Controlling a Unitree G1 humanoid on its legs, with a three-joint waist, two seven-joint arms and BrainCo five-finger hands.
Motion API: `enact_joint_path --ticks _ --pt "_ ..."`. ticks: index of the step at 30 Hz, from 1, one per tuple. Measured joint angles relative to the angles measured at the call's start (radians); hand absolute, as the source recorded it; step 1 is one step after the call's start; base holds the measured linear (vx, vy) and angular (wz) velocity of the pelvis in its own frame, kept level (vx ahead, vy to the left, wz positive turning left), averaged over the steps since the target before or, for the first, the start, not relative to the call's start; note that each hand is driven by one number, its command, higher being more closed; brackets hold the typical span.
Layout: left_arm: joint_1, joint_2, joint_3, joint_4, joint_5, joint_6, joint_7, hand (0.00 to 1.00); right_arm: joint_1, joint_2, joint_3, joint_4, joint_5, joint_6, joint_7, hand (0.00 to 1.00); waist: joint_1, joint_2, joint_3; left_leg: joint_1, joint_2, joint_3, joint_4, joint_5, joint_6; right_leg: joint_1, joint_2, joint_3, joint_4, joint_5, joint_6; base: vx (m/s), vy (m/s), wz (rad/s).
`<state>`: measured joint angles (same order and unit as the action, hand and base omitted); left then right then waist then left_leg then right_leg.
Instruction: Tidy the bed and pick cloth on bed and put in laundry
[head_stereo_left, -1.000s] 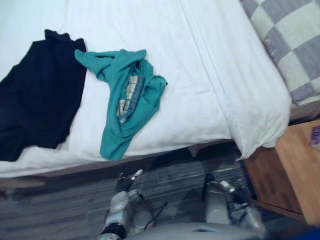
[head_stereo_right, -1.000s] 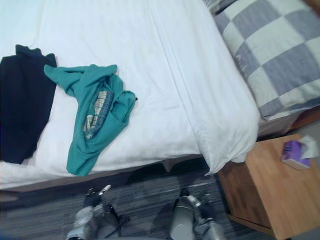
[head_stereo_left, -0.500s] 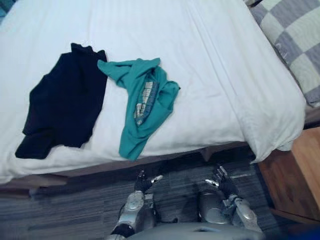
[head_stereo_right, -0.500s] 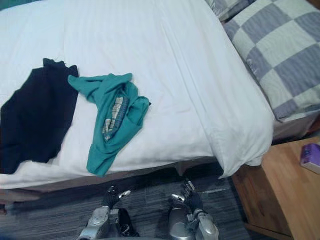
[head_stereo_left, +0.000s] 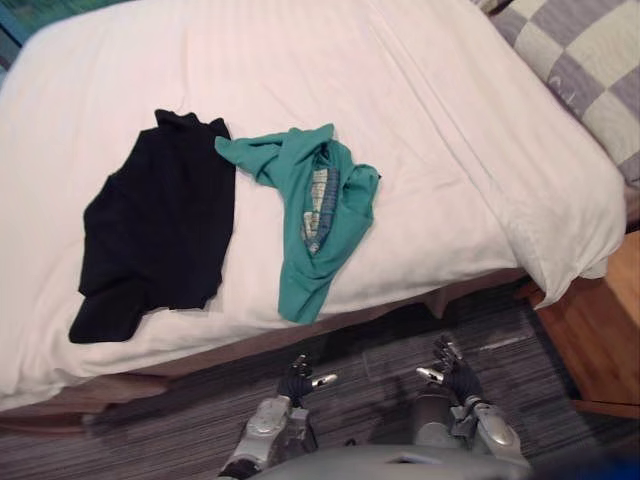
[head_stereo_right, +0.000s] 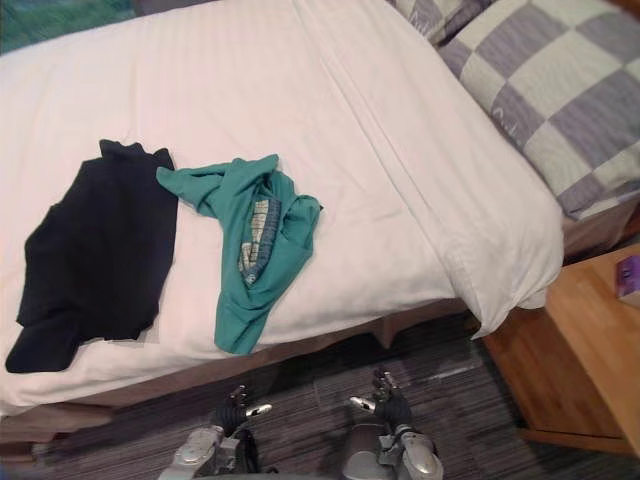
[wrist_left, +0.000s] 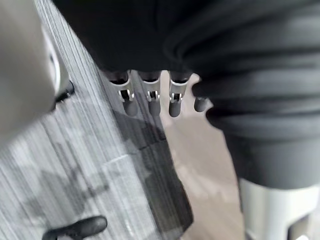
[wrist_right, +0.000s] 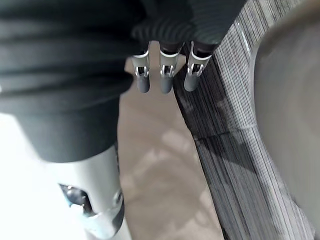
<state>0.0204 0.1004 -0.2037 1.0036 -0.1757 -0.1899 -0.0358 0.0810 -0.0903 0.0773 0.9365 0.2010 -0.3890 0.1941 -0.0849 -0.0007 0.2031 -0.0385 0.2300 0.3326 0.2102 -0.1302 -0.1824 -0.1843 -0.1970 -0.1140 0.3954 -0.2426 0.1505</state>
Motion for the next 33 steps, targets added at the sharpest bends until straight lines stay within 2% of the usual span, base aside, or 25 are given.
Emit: enact_joint_path --ticks 1,2,5,8,10,11,13,17,21,25,27,28,29,30,31,32,33 --pt "0.011 -0.008 -0.005 0.001 0.0 0.012 0.013 0.0 -0.001 -0.008 0.009 -0.007 -0.04 0.0 0.002 0.0 -0.002 0.014 -0.005 0.035 -0.004 0.036 -0.06 0.024 0.005 0.008 0.032 -0.016 -0.033 0.02 -0.038 0.17 0.155 -0.71" --pt "0.008 -0.013 -0.014 0.0 -0.001 0.017 0.027 0.0 -0.007 -0.01 0.009 -0.007 -0.056 0.0 0.004 0.0 -0.005 0.015 -0.008 0.054 -0.011 0.054 -0.087 0.035 0.012 0.017 0.034 -0.008 -0.063 0.044 -0.042 0.16 0.151 -0.53" --pt "0.003 -0.031 -0.031 0.0 -0.01 0.046 0.077 0.0 -0.009 -0.033 0.017 0.0 -0.082 0.0 0.016 0.0 -0.013 0.049 -0.009 0.062 -0.026 0.069 -0.101 0.058 0.038 0.056 0.031 -0.005 -0.151 0.086 -0.036 0.1 0.068 -0.14" --pt "0.002 -0.037 -0.03 -0.001 -0.021 0.073 0.137 0.0 -0.013 -0.042 0.049 0.014 -0.11 0.007 0.015 0.0 -0.008 0.049 -0.009 0.073 -0.031 0.066 -0.065 0.077 0.043 0.116 0.015 -0.027 -0.172 0.087 -0.034 0.07 0.004 0.24" --pt "0.004 -0.037 -0.027 -0.001 -0.103 0.082 0.156 0.0 -0.025 -0.045 0.064 0.033 -0.113 0.025 -0.005 0.0 -0.006 0.043 -0.008 0.073 -0.041 0.067 -0.054 0.105 0.042 0.139 0.0 -0.038 -0.18 0.087 -0.034 0.03 -0.013 0.25" --pt "0.087 -0.022 0.128 0.02 -0.087 0.047 0.078 0.0 -0.048 -0.037 0.006 0.147 -0.127 0.099 -0.008 0.0 0.045 0.044 -0.061 0.123 -0.082 0.046 -0.236 0.13 0.063 0.228 0.028 -0.034 -0.417 0.227 -0.016 -0.02 0.002 0.07" --pt "0.088 -0.016 0.128 0.022 -0.086 0.049 0.077 0.0 -0.047 -0.032 0.007 0.143 -0.127 0.099 -0.007 0.0 0.043 0.038 -0.061 0.124 -0.089 0.047 -0.243 0.126 0.061 0.227 0.022 -0.03 -0.432 0.237 -0.013 -0.05 0.017 -0.09" --pt "0.087 -0.017 0.128 0.023 -0.086 0.05 0.078 0.0 -0.047 -0.04 0.003 0.14 -0.125 0.099 -0.007 0.0 0.038 0.044 -0.061 0.121 -0.088 0.066 -0.237 0.108 0.055 0.214 0.024 -0.005 -0.426 0.237 -0.012 0.01 0.011 -0.17" --pt "0.073 -0.02 0.128 0.034 -0.088 0.056 0.078 0.0 -0.049 -0.044 -0.059 0.138 -0.085 0.106 -0.01 0.0 0.021 0.062 -0.056 0.08 -0.082 0.071 -0.188 0.103 0.062 0.132 0.018 0.018 -0.313 0.188 -0.01 0.12 0.014 -0.06" --pt "0.029 -0.013 0.127 0.035 -0.098 0.047 0.086 0.0 -0.052 -0.036 -0.143 0.141 -0.069 0.11 -0.033 0.0 0.017 0.034 -0.022 0.046 -0.092 0.064 -0.107 0.1 0.064 0.085 -0.035 0.001 -0.153 0.093 -0.006 0.13 -0.018 0.29" --pt "0.025 -0.02 0.127 0.029 -0.12 0.038 0.086 0.0 -0.051 -0.038 -0.189 0.146 -0.068 0.109 -0.049 0.0 0.008 0.031 -0.018 0.016 -0.097 0.037 -0.078 0.101 0.063 0.067 -0.067 -0.021 -0.106 0.07 -0.008 0.07 -0.006 0.49" --pt "0.024 -0.02 0.129 0.027 -0.122 0.022 0.084 0.0 -0.051 -0.032 -0.22 0.151 -0.068 0.109 -0.05 0.0 -0.001 0.021 -0.012 -0.006 -0.106 0.017 -0.047 0.099 0.061 0.059 -0.096 -0.032 -0.085 0.058 -0.012 0.01 0.007 0.43" --pt "0.025 -0.02 0.138 0.028 -0.13 0.008 0.081 0.0 -0.051 -0.032 -0.246 0.151 -0.068 0.109 -0.051 0.0 -0.009 0.009 -0.002 -0.03 -0.095 0.014 -0.007 0.058 0.068 0.06 -0.116 -0.035 -0.075 0.053 -0.013 -0.01 -0.008 0.36" --pt "0.025 -0.021 0.138 0.031 -0.131 0.005 0.079 0.0 -0.05 -0.036 -0.26 0.151 -0.068 0.107 -0.05 0.0 -0.009 0.013 -0.003 -0.035 -0.074 0.013 0.006 0.045 0.068 0.061 -0.122 -0.035 -0.068 0.052 -0.014 -0.03 0.014 0.22" --pt "0.028 -0.022 0.135 0.032 -0.135 -0.004 0.074 0.0 -0.047 -0.044 -0.277 0.151 -0.069 0.099 -0.049 0.0 -0.011 0.019 0.0 -0.039 -0.025 -0.001 0.027 0.038 0.064 0.07 -0.134 -0.036 -0.056 0.05 -0.011 -0.02 0.091 0.11" --pt "0.032 -0.024 0.133 0.031 -0.152 -0.02 0.063 0.0 -0.041 -0.045 -0.283 0.151 -0.07 0.084 -0.049 0.0 -0.011 0.025 0.002 -0.037 0.013 -0.035 0.047 0.038 0.06 0.086 -0.148 -0.038 -0.046 0.037 0.013 -0.02 0.161 0.1" --pt "0.032 -0.026 0.129 0.032 -0.158 -0.023 0.056 0.0 -0.039 -0.045 -0.283 0.151 -0.07 0.078 -0.048 0.0 -0.011 0.031 0.003 -0.034 0.03 -0.053 0.054 0.041 0.055 0.094 -0.153 -0.041 -0.041 0.029 0.029 -0.03 0.282 0.07"
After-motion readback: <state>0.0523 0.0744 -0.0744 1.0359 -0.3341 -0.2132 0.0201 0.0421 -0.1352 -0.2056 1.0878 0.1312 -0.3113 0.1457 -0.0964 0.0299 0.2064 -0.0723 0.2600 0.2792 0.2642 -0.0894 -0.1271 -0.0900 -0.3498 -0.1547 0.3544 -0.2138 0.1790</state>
